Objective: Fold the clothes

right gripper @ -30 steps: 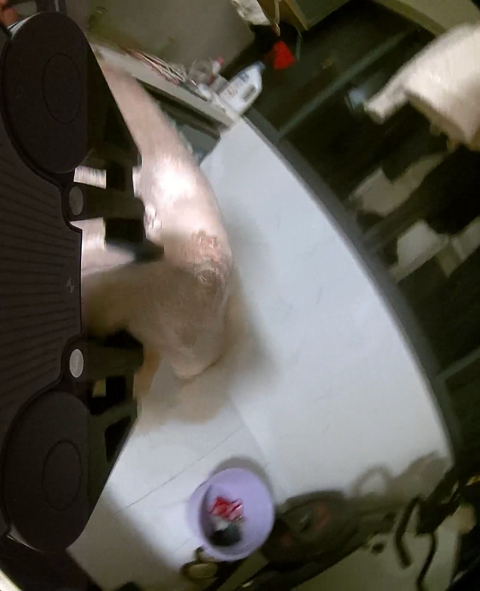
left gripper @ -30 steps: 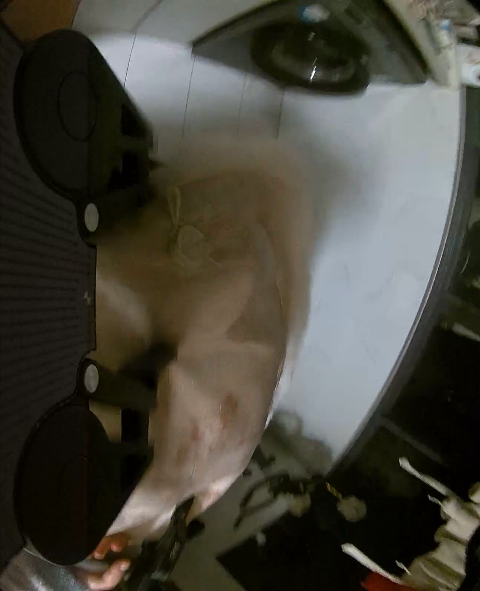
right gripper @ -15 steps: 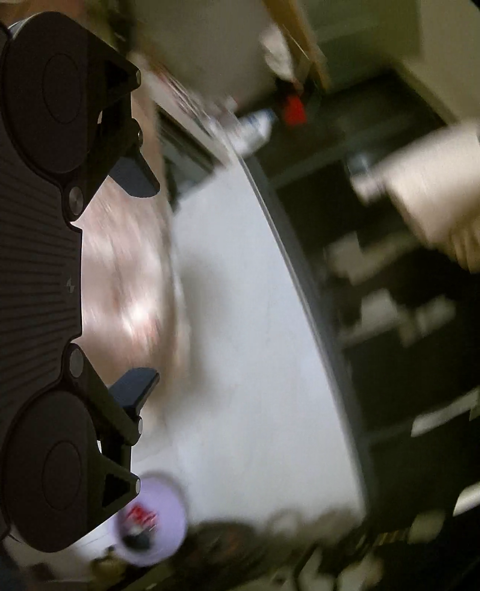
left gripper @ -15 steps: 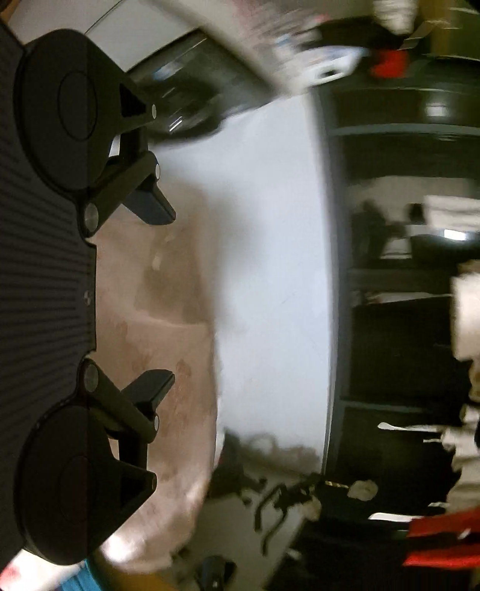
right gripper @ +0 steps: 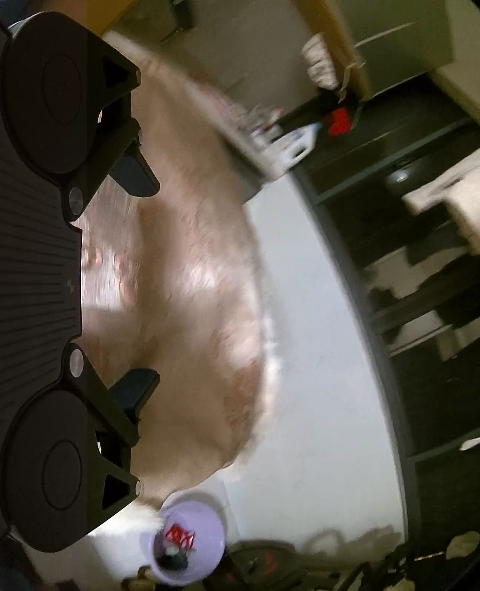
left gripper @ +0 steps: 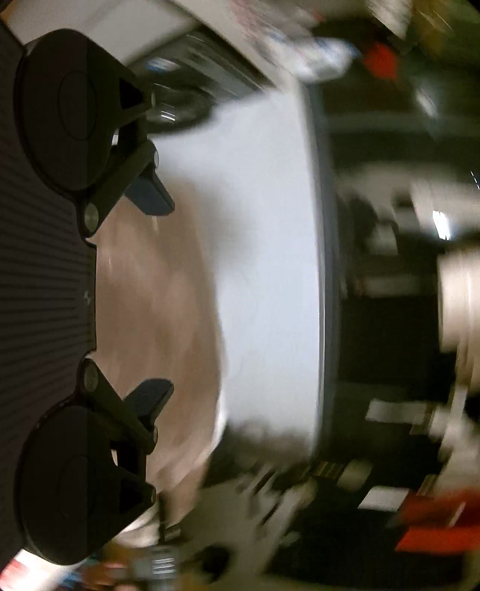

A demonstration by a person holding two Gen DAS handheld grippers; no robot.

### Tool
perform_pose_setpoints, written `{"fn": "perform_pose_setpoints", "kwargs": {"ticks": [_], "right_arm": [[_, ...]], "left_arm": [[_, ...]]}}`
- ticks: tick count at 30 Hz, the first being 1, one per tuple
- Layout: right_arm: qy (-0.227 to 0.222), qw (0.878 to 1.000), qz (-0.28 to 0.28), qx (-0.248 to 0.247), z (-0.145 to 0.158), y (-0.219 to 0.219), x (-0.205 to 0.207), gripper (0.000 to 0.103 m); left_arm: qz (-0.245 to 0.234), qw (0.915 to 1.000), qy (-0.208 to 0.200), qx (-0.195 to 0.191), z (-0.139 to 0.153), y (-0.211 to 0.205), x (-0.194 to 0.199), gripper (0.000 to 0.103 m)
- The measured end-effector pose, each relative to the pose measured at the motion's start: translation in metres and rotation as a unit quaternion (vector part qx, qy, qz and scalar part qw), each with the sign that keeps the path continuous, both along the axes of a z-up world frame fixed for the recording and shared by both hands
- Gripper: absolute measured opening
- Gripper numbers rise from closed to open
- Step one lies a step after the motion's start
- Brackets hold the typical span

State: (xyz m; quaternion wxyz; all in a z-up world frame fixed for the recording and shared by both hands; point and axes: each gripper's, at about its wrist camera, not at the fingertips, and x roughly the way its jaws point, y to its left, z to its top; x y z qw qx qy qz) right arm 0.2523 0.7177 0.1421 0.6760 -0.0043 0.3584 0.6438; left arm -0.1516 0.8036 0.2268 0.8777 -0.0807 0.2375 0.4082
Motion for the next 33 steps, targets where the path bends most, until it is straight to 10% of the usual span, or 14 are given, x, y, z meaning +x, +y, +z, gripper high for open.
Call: {"fn": "perform_pose_setpoints", "kwargs": {"ticks": [4,10,33], "right_arm": [[-0.026,1.000,-0.005,-0.009,-0.004,0.002,-0.006,0.100],[-0.082,0.996,-0.019,-0.017,-0.014,0.000,-0.029,0.102],[-0.088,0.989,-0.122,-0.014,0.014,-0.058,-0.087,0.102]], "left_arm": [[-0.014,0.9973,0.071,-0.013,-0.042,0.008,0.047,0.102],[0.004,0.9969,0.012,-0.078,-0.066,0.026,0.041,0.103],[0.026,0.9994,0.008,-0.022,-0.063,-0.028,0.022,0.103]]}}
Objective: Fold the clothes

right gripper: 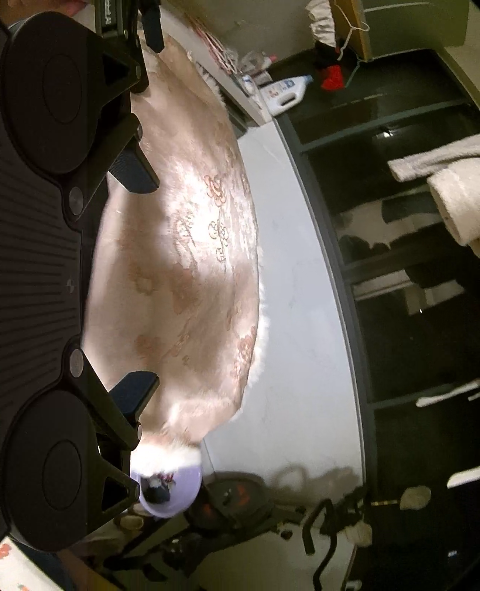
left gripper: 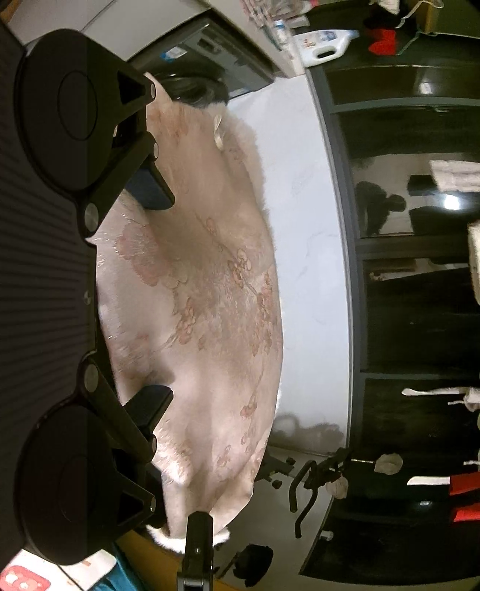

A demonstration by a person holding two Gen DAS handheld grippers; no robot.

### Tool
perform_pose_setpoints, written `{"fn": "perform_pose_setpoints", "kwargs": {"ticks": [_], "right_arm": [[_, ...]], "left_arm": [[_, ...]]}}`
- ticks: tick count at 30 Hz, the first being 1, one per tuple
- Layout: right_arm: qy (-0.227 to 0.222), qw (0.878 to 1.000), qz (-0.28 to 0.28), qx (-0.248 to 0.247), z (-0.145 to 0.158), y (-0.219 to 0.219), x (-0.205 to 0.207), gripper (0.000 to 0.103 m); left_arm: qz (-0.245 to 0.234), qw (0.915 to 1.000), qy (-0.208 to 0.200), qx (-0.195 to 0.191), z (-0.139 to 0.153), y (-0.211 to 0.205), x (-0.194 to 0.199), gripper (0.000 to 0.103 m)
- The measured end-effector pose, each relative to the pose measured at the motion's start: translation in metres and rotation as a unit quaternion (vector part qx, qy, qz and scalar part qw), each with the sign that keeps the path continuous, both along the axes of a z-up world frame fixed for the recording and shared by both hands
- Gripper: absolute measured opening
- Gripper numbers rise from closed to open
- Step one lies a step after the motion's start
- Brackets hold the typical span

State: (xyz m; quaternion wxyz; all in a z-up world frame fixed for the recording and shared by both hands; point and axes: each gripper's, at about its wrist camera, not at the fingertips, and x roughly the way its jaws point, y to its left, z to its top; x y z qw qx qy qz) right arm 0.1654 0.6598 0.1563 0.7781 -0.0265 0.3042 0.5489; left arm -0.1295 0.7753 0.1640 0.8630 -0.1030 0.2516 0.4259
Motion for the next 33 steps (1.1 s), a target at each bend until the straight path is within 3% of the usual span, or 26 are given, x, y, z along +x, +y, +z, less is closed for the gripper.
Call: {"fn": "perform_pose_setpoints", "kwargs": {"ticks": [3,7,14,20,33], "right_arm": [[-0.003,1.000,-0.019,0.003,-0.001,-0.020,-0.012,0.102],[-0.009,0.999,-0.034,-0.006,-0.007,-0.044,-0.030,0.102],[-0.028,0.999,-0.028,-0.006,-0.009,-0.091,-0.059,0.102],[-0.023,1.000,-0.006,0.003,-0.011,-0.139,-0.062,0.102],[-0.041,0.998,0.041,0.000,-0.020,-0.265,-0.063,0.102]], "left_arm": [[-0.006,0.9999,-0.003,0.012,0.000,-0.017,-0.006,0.103],[-0.010,0.9998,-0.015,-0.004,-0.005,-0.036,-0.009,0.103],[0.009,0.9996,0.024,0.008,-0.013,-0.084,-0.004,0.103],[0.034,0.9985,0.036,0.022,-0.012,-0.136,0.005,0.103],[0.094,0.9939,0.039,-0.043,-0.041,-0.267,0.013,0.103]]}}
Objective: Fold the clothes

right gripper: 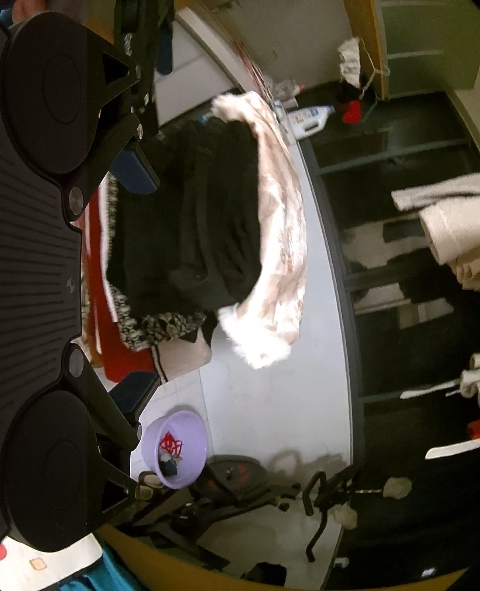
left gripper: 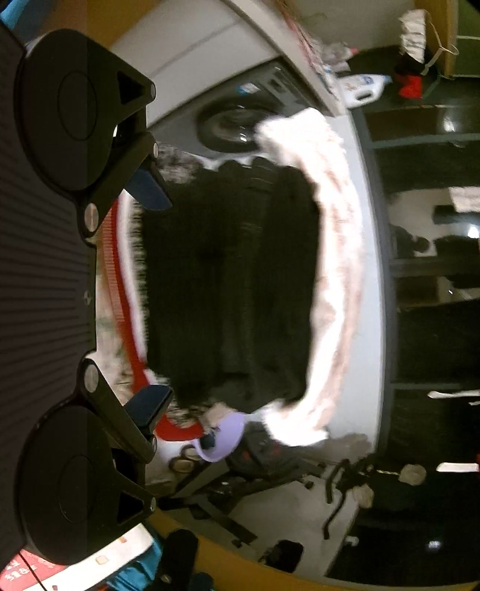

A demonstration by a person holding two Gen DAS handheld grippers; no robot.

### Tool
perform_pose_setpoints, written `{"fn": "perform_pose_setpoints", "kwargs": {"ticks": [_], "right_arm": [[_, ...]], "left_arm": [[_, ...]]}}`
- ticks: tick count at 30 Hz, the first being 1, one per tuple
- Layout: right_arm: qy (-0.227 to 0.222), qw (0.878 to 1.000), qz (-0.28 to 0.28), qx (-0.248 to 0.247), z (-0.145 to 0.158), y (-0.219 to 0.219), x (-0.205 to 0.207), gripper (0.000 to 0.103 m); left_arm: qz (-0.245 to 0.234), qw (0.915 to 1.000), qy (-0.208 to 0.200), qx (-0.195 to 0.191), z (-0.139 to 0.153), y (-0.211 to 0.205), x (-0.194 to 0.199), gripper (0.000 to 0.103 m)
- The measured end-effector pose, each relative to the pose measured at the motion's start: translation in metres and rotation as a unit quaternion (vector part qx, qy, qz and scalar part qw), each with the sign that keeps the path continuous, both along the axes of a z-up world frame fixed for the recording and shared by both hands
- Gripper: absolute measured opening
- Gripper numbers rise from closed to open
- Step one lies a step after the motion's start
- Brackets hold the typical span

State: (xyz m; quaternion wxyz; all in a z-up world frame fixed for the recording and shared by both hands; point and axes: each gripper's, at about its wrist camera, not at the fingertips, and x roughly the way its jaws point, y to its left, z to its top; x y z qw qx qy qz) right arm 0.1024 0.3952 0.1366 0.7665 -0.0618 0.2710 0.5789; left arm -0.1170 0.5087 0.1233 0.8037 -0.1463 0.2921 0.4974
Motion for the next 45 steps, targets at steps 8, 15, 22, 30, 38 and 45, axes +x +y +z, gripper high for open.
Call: {"fn": "perform_pose_setpoints", "kwargs": {"ticks": [8,15,22,30,38,45], "right_arm": [[0.022,0.999,0.022,-0.023,-0.023,-0.057,-0.013,0.102],[0.022,0.998,0.006,-0.056,-0.045,-0.092,-0.041,0.102],[0.016,0.997,-0.028,-0.063,-0.049,-0.119,-0.075,0.102],[0.035,0.994,-0.080,-0.058,-0.039,-0.142,-0.133,0.102],[0.019,0.993,-0.114,-0.020,-0.015,-0.176,-0.192,0.102],[-0.016,0.993,-0.119,0.001,0.010,-0.198,-0.221,0.102]], "left_arm": [[0.028,0.9984,0.022,-0.044,-0.020,-0.061,-0.022,0.103],[0.049,0.9950,-0.015,-0.086,-0.031,-0.094,-0.051,0.103],[0.033,0.9940,-0.007,-0.104,-0.044,-0.112,-0.082,0.103],[-0.008,0.9963,0.003,-0.085,-0.029,-0.123,-0.127,0.103],[-0.033,0.9981,-0.047,-0.022,0.031,-0.129,-0.163,0.103],[-0.045,0.9968,-0.065,-0.007,0.048,-0.146,-0.178,0.103]]}}
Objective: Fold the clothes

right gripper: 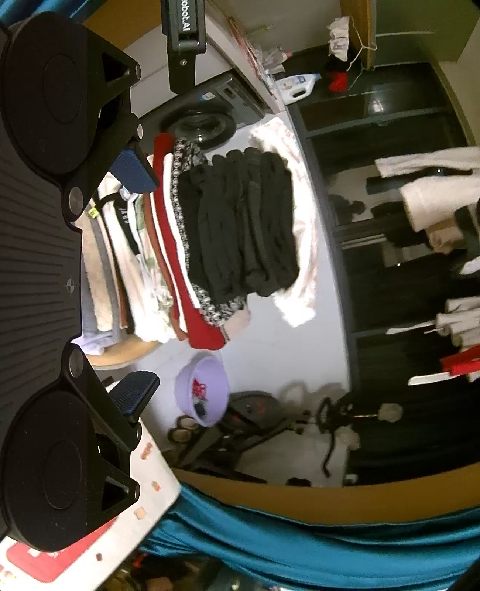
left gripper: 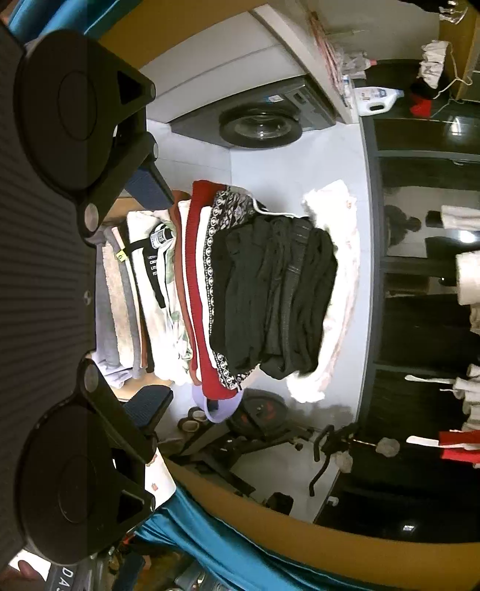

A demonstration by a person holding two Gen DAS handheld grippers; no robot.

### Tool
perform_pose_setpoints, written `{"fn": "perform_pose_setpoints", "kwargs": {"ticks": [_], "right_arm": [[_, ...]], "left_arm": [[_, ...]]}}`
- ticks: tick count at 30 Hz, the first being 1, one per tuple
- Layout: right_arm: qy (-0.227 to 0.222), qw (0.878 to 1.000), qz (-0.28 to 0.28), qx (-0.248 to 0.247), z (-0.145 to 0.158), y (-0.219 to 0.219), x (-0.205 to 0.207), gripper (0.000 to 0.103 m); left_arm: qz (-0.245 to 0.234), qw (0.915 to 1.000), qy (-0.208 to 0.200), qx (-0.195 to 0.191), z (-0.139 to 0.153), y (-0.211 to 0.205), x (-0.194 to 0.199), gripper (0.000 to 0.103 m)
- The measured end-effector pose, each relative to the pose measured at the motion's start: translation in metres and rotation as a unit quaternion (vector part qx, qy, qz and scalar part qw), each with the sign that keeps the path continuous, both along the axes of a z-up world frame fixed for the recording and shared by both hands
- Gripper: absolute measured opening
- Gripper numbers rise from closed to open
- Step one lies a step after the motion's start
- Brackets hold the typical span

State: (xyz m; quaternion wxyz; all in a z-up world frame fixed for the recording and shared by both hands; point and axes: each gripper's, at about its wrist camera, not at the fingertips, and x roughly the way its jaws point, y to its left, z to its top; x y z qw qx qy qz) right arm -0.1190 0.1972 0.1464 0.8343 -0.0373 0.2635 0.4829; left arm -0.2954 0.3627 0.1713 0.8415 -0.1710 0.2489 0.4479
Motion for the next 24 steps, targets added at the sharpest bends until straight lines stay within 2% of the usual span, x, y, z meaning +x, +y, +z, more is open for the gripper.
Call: {"fn": "perform_pose_setpoints", "kwargs": {"ticks": [8,14,21,24], "right_arm": [[-0.021,0.999,0.016,0.018,0.021,-0.014,-0.004,0.102],[-0.022,0.999,0.026,0.022,0.026,-0.024,0.017,0.102],[-0.030,0.999,0.044,0.001,0.020,-0.033,0.047,0.102],[-0.024,0.999,0.049,-0.007,0.013,-0.042,0.058,0.102]], "left_arm": [[0.012,0.9999,0.010,0.003,-0.001,-0.021,-0.002,0.103],[0.029,0.9992,0.025,0.011,-0.004,-0.041,0.013,0.103],[0.048,0.9983,0.026,-0.021,-0.021,-0.063,0.035,0.103],[0.060,0.9968,0.040,-0.034,-0.033,-0.077,0.044,0.103]]}}
